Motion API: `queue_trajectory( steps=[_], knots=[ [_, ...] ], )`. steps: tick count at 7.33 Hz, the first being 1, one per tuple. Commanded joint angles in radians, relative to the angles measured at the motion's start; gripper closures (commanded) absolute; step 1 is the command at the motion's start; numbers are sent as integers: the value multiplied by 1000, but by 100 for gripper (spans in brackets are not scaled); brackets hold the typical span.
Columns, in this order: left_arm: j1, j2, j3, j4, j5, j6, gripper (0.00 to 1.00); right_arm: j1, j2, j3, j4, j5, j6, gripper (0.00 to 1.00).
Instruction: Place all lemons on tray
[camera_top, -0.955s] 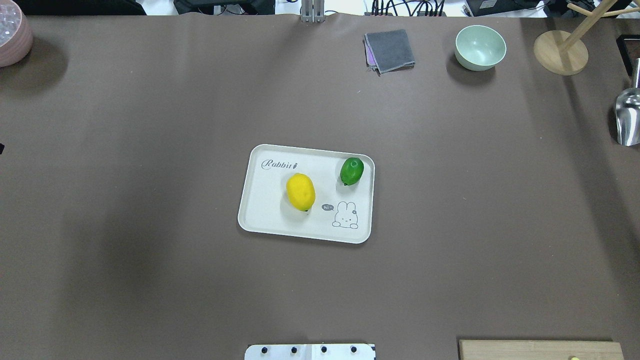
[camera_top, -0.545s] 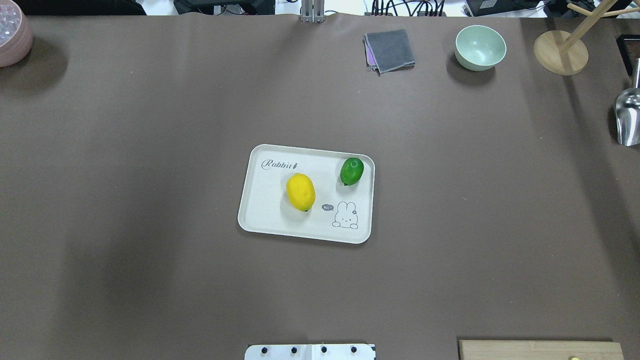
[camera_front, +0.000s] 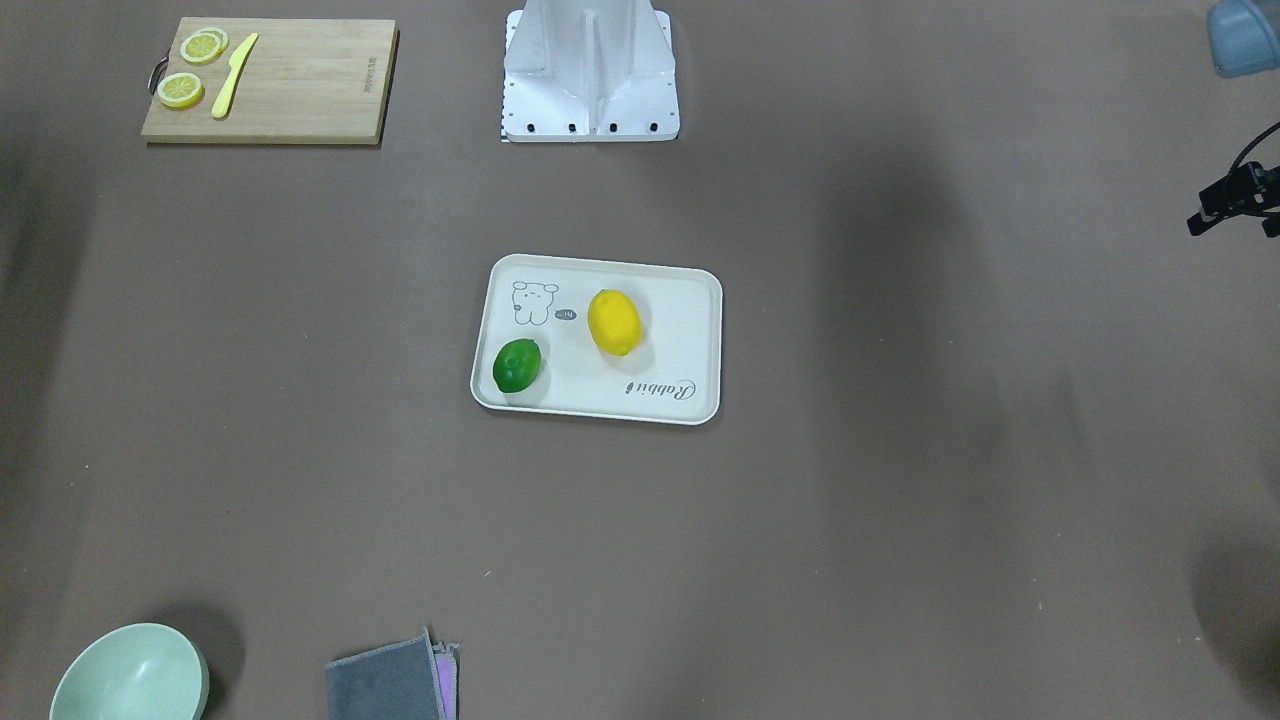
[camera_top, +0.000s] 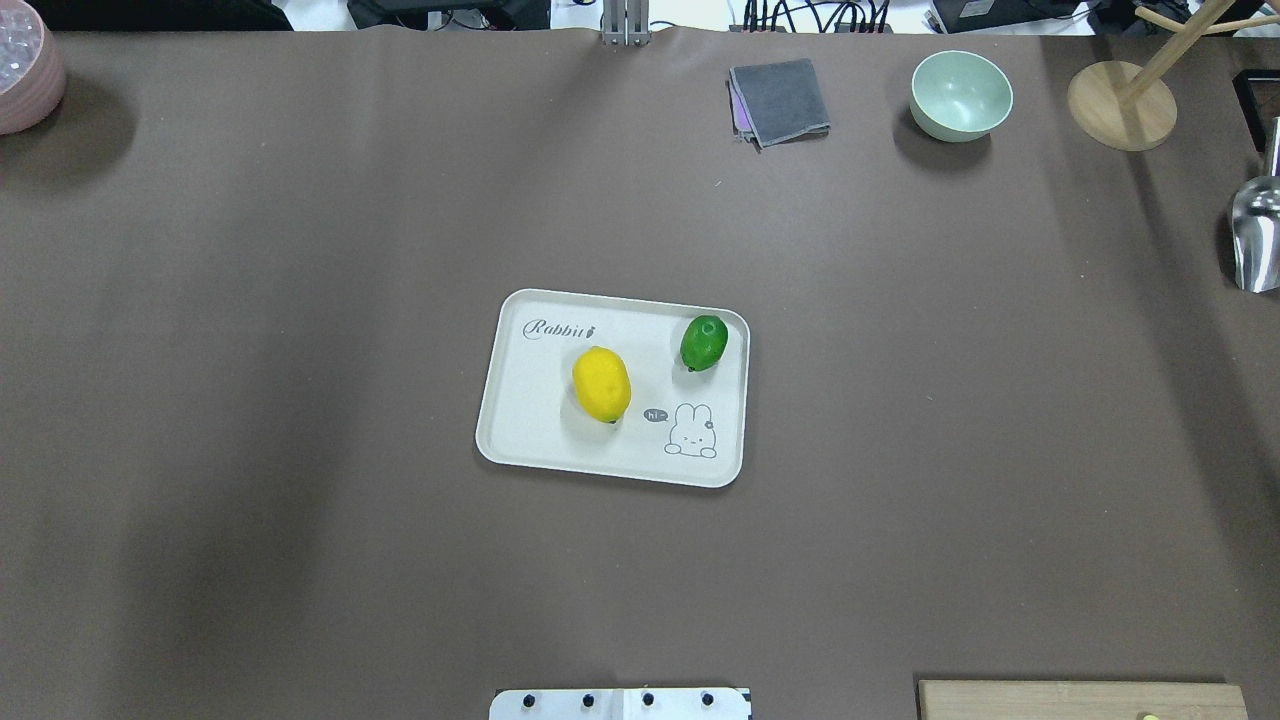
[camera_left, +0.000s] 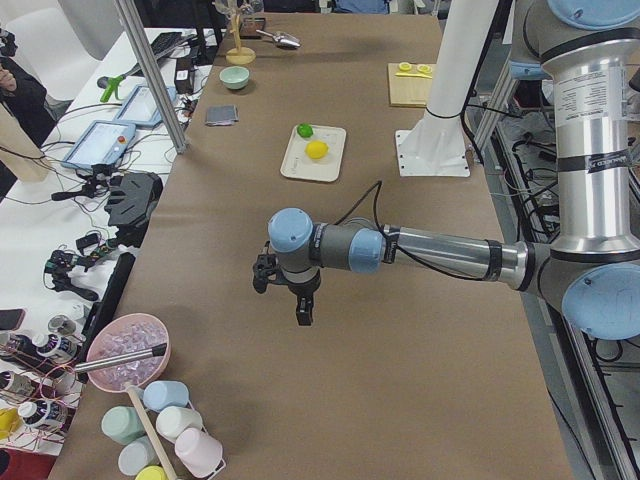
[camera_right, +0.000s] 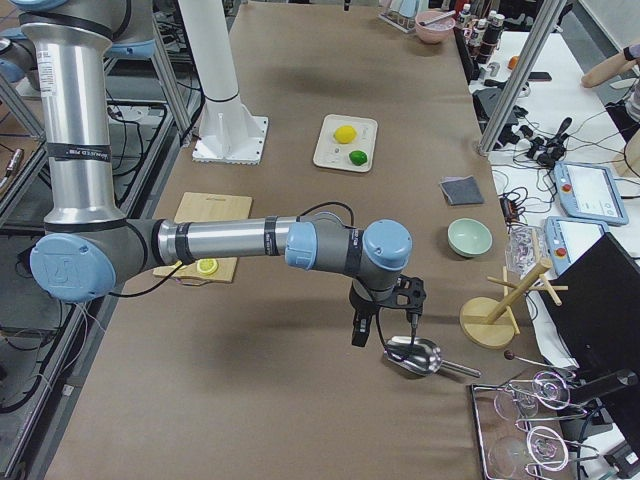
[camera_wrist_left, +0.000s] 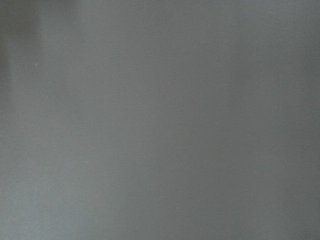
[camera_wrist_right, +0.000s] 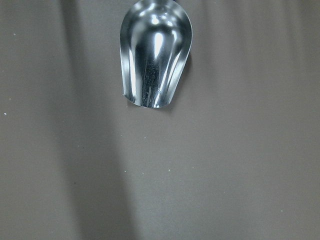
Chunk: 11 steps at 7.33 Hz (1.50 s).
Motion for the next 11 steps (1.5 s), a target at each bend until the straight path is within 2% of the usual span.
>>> queue_trajectory(
  steps=[1,5,11],
  knots=[
    [-54,21,45,11,-1,55,2,0,-3,-5,5,4,2,0],
    [-102,13,43,76,-1,55,2,0,-6,-8,5,0,-7,0],
    [-102,16,49,76,2,55,2,0,-6,-11,5,0,-9,0]
  ],
)
